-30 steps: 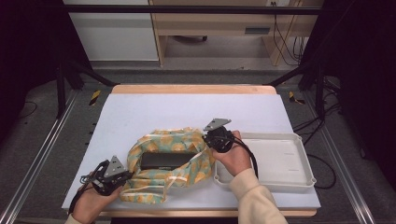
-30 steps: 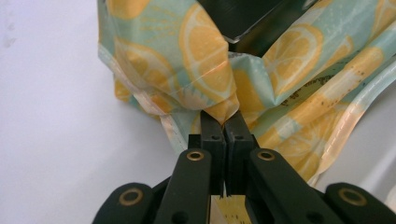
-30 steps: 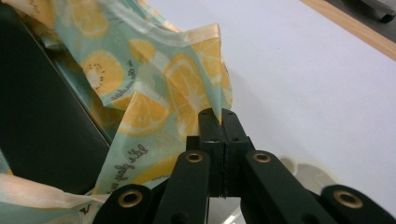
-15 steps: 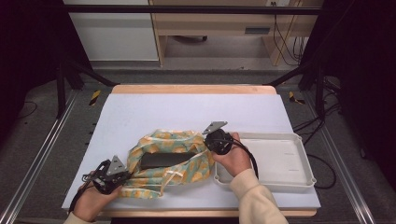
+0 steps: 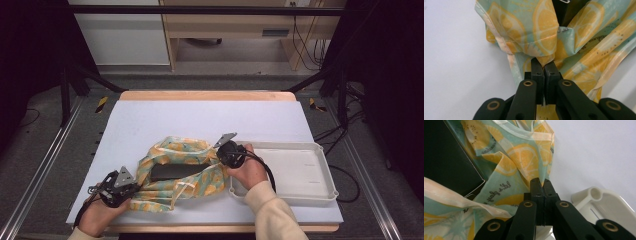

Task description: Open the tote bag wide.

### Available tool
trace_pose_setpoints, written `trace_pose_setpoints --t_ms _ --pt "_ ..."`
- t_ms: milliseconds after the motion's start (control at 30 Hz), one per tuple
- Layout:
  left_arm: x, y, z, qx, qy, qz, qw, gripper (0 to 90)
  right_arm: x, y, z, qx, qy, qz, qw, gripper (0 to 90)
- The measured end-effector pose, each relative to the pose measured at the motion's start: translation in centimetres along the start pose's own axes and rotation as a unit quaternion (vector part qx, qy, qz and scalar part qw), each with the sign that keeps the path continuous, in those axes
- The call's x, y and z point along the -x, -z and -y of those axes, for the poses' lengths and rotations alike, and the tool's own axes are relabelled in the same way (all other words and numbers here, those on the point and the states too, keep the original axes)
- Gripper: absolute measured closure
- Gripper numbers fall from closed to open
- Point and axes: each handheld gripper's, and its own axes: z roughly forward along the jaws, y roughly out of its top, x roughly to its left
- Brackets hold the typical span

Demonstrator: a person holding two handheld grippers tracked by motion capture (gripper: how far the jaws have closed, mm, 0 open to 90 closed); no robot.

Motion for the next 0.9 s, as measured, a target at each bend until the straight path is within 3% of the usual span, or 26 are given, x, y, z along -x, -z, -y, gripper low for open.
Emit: trace_pose_setpoints --t_ms 400,600,700,767,900 --pt "-0.2 0.0 0.1 0.001 0.000 -0.005 1.0000 88.4 0.1 -0.3 0.5 -0.021 0.004 0.005 0.9998 90.0" --pt "-0.4 0.0 0.1 0.006 -0.004 -0.004 1.0000 88.0 0.2 0.0 0.7 -0.011 -0.008 -0.002 0.9999 89.9" --pt "-0.5 0.0 0.0 0.018 -0.006 -0.004 0.9998 87.3 0.3 0.6 0.7 0.013 -0.014 0.003 0.9998 80.8" --pt "-0.5 0.0 -0.1 0.028 -0.005 -0.008 0.9996 85.5 0.3 1.2 0.7 0.031 -0.024 0.008 0.9992 70.1" --pt "-0.4 0.1 -0.2 0.051 0.003 -0.017 0.9985 74.5 0.4 2.7 0.7 0.065 -0.039 0.008 0.9971 56.7"
